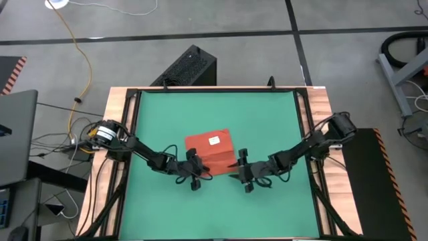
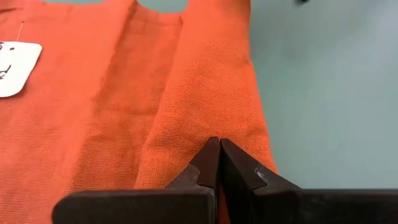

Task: Roll towel
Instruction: Roll the orange towel

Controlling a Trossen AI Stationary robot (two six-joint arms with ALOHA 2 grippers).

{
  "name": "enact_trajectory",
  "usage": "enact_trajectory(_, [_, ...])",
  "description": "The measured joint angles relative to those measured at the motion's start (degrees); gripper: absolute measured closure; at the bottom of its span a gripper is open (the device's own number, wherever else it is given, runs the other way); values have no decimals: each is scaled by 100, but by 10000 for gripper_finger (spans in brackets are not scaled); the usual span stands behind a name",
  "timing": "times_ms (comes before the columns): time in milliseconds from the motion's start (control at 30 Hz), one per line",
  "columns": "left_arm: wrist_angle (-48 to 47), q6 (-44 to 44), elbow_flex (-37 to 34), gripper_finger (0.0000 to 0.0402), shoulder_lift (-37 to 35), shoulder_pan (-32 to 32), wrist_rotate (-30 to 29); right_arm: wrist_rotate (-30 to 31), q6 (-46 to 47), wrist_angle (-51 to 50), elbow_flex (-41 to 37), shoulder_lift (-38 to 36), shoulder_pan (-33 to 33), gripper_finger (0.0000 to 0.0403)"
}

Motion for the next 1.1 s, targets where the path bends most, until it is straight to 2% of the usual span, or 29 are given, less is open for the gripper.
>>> enact_trajectory(333, [-67,-28,2,401,-2,24,200,-139,-142,-1,15,892,-575,184])
enact_trajectory(567, [-181,-37,3,401,-2,30,362,-207,408,-81,33,1296,-799,194])
enact_trajectory(733, [-131,27,4,401,0,41,675,-199,652,-271,44,1296,-799,248])
enact_trajectory(967, [-26,33,-19,401,-152,63,1096,-46,1079,-312,39,1305,-729,372])
enact_trajectory(1100, [-113,270,-3,401,-554,48,1174,-88,1442,-332,36,1274,-633,380])
